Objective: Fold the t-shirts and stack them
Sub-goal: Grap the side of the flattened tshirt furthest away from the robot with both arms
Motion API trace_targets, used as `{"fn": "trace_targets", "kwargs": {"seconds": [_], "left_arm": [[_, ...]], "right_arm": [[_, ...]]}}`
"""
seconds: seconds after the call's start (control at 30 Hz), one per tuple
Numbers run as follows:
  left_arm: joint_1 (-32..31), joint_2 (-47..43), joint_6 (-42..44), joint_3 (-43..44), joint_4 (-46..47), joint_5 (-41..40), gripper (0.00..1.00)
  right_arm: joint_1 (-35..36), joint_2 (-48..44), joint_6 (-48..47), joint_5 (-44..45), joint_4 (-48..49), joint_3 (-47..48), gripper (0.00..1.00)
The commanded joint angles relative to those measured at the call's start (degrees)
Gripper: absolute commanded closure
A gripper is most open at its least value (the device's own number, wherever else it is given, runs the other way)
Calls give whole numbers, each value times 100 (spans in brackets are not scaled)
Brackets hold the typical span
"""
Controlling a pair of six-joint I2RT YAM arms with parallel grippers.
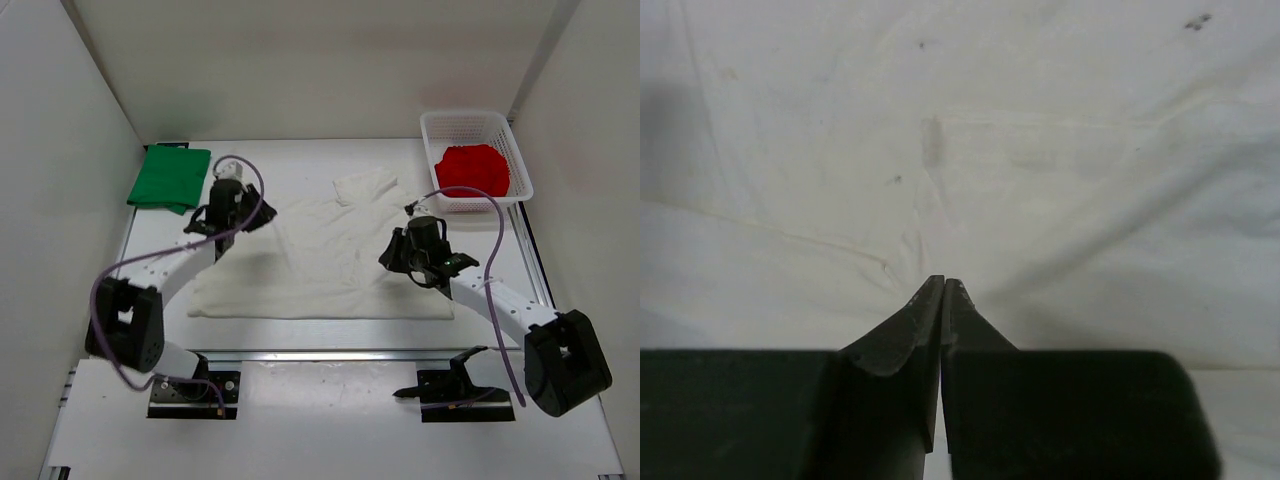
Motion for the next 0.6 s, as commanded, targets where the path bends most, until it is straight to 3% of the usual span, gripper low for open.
{"fn": "trace_targets", "kwargs": {"seconds": [0.0, 0.1, 0.2, 0.3, 0.57], "left_arm": [[936, 1047, 86, 838, -96, -55, 61], [1509, 2443, 401, 2176, -790, -265, 63], [1906, 3210, 745, 3432, -1353, -615, 62], [2012, 3755, 1035, 4092, -1749, -888, 57], [2329, 4504, 1185, 4692, -2127, -1003, 49]], "right_arm": [[306, 248, -270, -102, 146, 67, 100], [412, 354, -376, -93, 242, 14, 100], [324, 372, -358, -330, 357, -126, 100], [272, 380, -306, -410, 533, -284, 100], [254, 609, -332, -691, 674, -206, 100]]}}
